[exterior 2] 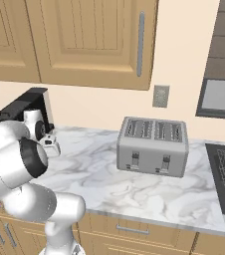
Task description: Move the cutting board and knife to the sink. Then move spray from the cabinet to the counter.
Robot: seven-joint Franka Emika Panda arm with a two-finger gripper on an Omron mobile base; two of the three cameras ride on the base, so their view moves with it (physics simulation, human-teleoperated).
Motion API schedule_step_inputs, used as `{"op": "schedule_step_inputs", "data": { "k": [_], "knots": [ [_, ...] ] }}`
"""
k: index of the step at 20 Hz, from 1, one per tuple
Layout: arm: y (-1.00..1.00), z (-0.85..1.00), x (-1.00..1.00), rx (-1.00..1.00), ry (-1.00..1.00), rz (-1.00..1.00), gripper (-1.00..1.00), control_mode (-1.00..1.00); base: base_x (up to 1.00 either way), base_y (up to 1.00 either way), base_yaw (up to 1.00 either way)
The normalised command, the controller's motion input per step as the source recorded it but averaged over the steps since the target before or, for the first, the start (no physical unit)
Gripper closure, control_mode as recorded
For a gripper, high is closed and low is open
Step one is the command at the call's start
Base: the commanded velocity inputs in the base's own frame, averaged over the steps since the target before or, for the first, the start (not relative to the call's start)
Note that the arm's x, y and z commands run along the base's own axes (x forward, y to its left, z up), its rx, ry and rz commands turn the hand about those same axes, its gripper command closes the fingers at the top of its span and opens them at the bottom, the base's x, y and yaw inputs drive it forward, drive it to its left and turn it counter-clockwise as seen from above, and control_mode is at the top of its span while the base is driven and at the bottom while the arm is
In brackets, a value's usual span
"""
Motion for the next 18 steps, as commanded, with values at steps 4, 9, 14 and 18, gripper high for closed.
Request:
{"op": "schedule_step_inputs", "data": {
  "k": [4,9,14,18],
  "knots": [
    [-0.41,0.83,-0.27,0.02,0.0,0.0,1.0,-1.0,0.0,0.0,0.0],
    [-0.6,0.76,-0.59,0.05,0.0,0.0,1.0,-1.0,0.0,0.0,0.0],
    [-0.38,0.7,-0.62,0.05,0.0,0.0,1.0,-1.0,0.0,0.0,0.0],
    [-0.27,0.65,-0.57,0.04,0.0,0.0,1.0,-1.0,0.0,0.0,0.0]
  ]
}}
